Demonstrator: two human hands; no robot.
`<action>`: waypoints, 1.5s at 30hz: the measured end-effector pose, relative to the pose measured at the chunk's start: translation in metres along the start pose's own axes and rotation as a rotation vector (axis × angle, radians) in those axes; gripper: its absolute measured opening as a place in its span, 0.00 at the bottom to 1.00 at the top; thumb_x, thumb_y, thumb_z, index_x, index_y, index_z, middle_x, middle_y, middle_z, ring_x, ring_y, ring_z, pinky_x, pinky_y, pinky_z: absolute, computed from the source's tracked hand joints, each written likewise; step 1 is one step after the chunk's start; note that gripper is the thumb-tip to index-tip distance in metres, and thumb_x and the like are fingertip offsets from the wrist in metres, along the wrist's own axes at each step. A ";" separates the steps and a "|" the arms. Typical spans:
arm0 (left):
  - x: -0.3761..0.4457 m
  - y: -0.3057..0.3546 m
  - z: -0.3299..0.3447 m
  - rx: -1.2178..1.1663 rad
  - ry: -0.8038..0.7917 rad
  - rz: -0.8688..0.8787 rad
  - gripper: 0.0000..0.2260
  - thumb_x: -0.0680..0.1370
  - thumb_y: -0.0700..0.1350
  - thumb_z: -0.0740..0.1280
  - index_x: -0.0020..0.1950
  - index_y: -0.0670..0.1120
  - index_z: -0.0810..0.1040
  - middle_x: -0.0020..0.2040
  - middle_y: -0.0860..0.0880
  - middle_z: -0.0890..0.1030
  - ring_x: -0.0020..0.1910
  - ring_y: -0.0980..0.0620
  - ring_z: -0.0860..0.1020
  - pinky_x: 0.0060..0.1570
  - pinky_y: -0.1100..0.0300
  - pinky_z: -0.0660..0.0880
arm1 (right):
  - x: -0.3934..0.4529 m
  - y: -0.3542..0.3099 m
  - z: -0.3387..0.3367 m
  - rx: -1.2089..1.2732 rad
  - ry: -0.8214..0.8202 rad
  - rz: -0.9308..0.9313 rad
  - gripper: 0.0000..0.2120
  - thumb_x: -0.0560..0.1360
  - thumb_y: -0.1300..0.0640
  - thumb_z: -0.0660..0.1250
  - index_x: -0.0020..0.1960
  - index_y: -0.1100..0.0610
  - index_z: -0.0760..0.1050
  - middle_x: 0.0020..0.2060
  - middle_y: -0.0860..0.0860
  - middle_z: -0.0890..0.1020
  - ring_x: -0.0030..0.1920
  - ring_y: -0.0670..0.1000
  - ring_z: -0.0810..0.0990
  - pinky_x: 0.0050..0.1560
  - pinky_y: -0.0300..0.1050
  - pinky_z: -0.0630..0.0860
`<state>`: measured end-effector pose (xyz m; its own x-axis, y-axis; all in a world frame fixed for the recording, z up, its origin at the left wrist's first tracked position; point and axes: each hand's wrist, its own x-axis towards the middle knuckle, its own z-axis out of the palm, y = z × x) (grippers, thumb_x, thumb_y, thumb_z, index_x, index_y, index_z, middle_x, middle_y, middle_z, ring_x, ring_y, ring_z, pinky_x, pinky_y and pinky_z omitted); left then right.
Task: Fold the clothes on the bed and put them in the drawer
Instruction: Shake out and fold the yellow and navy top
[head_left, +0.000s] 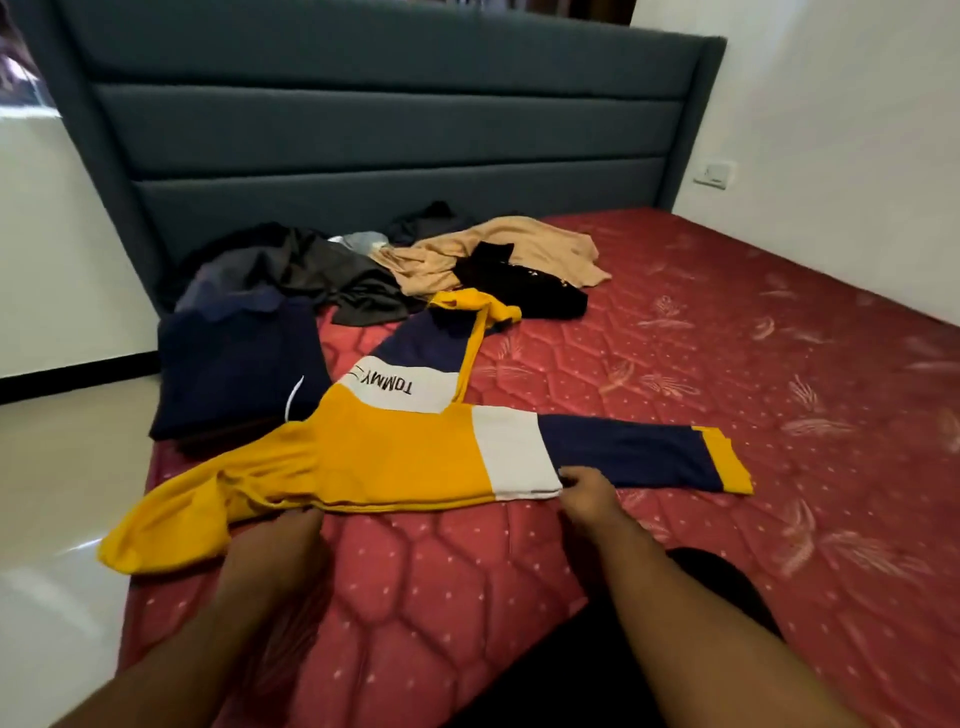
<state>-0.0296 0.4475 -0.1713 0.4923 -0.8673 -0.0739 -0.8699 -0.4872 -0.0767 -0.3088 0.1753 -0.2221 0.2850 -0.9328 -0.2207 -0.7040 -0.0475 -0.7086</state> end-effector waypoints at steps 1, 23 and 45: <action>0.015 0.013 -0.003 -0.016 0.029 0.065 0.17 0.78 0.52 0.59 0.67 0.51 0.72 0.62 0.49 0.77 0.61 0.47 0.77 0.52 0.54 0.74 | -0.012 -0.016 -0.012 0.158 0.126 0.082 0.09 0.71 0.61 0.69 0.49 0.55 0.83 0.50 0.53 0.84 0.54 0.58 0.81 0.55 0.47 0.76; 0.015 0.047 0.064 0.098 -0.125 0.317 0.47 0.59 0.48 0.75 0.77 0.56 0.60 0.67 0.50 0.77 0.53 0.38 0.83 0.37 0.40 0.79 | -0.004 -0.011 -0.032 0.711 0.319 0.670 0.18 0.75 0.64 0.67 0.63 0.67 0.73 0.59 0.61 0.77 0.48 0.54 0.74 0.49 0.49 0.73; -0.082 -0.032 0.014 0.227 -0.343 0.280 0.30 0.82 0.46 0.54 0.77 0.64 0.41 0.79 0.59 0.47 0.79 0.50 0.43 0.67 0.33 0.33 | -0.136 -0.093 0.028 -0.736 -0.801 0.035 0.14 0.76 0.55 0.67 0.58 0.62 0.78 0.48 0.56 0.81 0.47 0.55 0.81 0.49 0.47 0.77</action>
<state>-0.0416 0.5362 -0.1768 0.2554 -0.8598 -0.4422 -0.9603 -0.1727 -0.2189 -0.2638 0.3170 -0.1451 0.4109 -0.4469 -0.7947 -0.8609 -0.4771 -0.1768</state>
